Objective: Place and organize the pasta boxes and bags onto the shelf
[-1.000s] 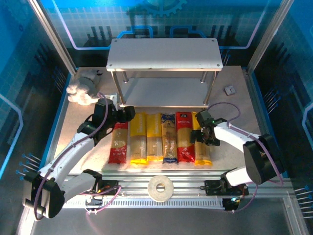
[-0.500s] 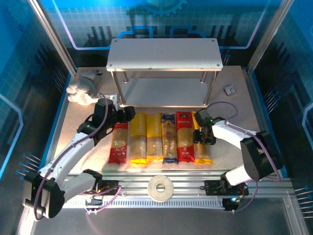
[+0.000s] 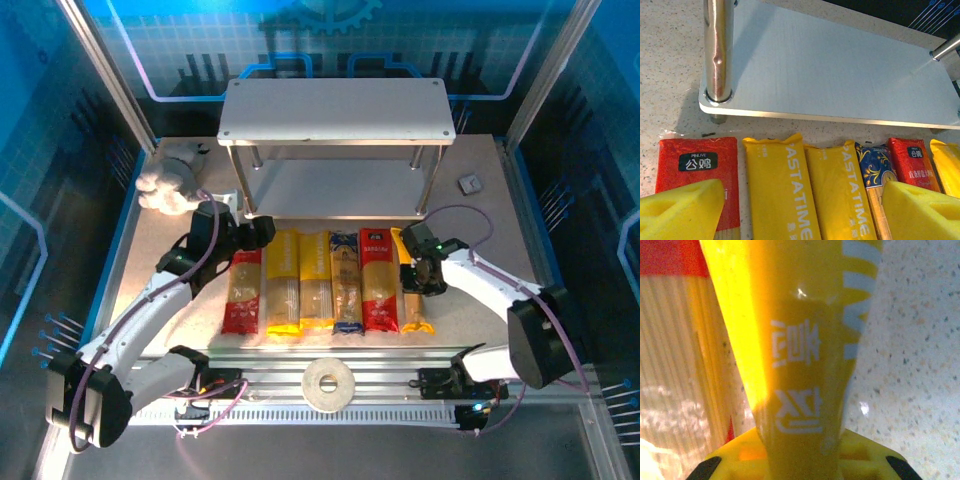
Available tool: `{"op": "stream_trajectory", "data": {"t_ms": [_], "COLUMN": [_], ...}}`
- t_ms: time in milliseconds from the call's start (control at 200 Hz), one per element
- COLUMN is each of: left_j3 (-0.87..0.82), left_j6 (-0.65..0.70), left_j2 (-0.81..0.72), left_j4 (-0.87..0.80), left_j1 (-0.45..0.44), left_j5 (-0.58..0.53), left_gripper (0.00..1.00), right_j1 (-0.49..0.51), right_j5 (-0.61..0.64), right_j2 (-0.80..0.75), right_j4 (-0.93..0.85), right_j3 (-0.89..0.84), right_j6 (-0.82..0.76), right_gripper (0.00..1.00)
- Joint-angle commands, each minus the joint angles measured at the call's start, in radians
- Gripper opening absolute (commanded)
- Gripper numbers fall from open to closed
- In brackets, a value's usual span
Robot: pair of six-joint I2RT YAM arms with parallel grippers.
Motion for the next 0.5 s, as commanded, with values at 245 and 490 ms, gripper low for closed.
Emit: {"op": "stream_trajectory", "data": {"t_ms": [245, 490], "left_j3": [0.02, 0.029], "left_j6": [-0.022, -0.019], "left_j2": [-0.003, -0.009], "left_j4": [0.008, -0.005], "left_j1": [0.007, 0.007], "left_j5": [0.036, 0.055], "left_gripper": [0.83, 0.83], "right_j1": [0.061, 0.04], "right_j5": [0.009, 0.034], "right_j2": [-0.124, 0.128], "right_j4": [-0.119, -0.009], "right_j3": [0.304, 0.512], "right_j6": [-0.048, -0.119], "right_gripper": [0.0, 0.0]}}
